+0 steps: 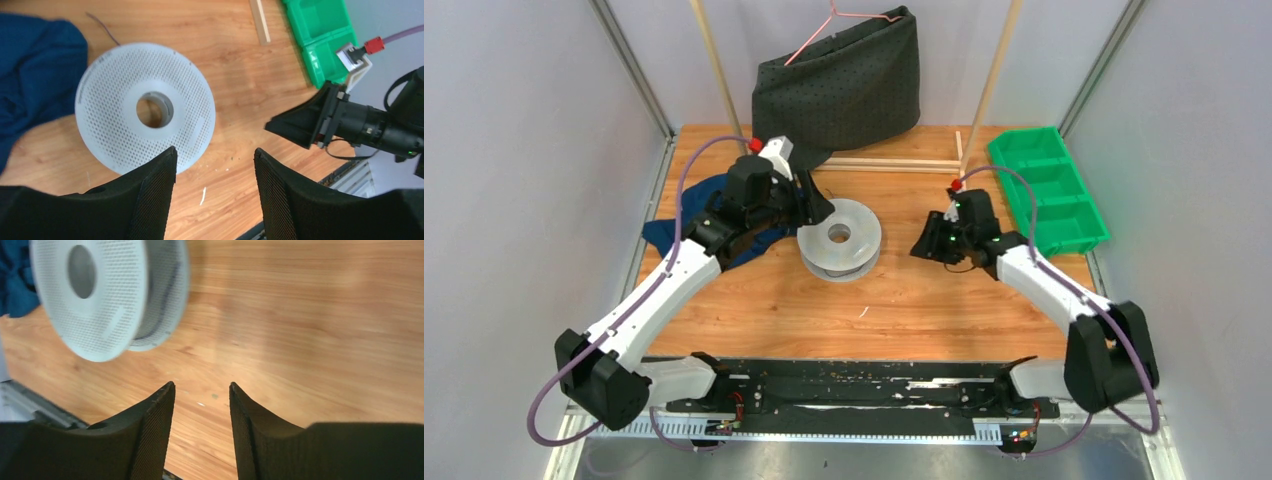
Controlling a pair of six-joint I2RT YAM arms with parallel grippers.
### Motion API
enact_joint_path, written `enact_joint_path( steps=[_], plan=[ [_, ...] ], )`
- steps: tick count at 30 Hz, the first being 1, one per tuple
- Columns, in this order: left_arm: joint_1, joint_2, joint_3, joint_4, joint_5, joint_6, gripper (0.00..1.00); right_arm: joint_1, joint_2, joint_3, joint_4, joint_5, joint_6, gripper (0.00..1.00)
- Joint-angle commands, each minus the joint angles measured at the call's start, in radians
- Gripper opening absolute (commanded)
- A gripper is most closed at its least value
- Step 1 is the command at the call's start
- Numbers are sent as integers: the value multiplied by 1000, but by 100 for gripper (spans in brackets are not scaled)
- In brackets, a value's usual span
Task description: Wrap the cables
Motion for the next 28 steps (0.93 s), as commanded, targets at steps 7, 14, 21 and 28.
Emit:
enact_joint_path(
  steps=[7, 14, 21, 28],
  plan=[
    [3, 29, 365, -378, -222, 248, 64, -127, -306, 353, -477, 636, -385, 96],
    [3, 55, 503, -492, -438, 224, 66, -129, -376, 513, -461, 908, -457, 100],
    [3, 25, 453, -448, -457, 200, 67, -128, -447, 442, -365, 963, -446, 100],
    [3, 25, 447, -431, -444, 213, 66, -128, -432, 426, -358, 976, -409, 100]
  ],
)
